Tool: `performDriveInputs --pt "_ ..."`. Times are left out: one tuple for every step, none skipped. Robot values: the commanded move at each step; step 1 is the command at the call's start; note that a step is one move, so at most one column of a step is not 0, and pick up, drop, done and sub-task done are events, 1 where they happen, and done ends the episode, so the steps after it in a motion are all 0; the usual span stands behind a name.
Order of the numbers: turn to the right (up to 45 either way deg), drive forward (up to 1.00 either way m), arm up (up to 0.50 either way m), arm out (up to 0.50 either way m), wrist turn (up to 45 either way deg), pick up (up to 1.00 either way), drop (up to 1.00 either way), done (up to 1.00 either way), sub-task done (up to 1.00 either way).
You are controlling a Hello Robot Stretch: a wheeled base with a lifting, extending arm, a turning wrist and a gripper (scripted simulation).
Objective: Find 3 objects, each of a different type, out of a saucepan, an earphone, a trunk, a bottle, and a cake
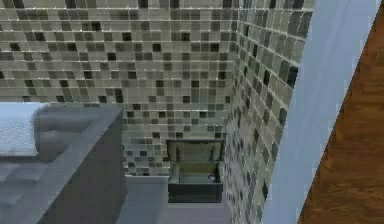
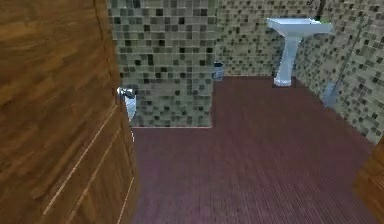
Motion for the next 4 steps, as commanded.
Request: performDriveInputs --pt "-45.0 0.00 0.00 0.00 0.0 0.00 0.00 0.00 0.00" --pt "-45.0 0.00 0.00 0.00 0.0 0.00 0.00 0.00 0.00" --pt "-9.0 0.00 0.00 0.00 0.0 0.00 0.00 0.00 0.00" --pt "-3.0 0.00 0.00 0.00 0.0 0.00 0.00 0.00 0.00"
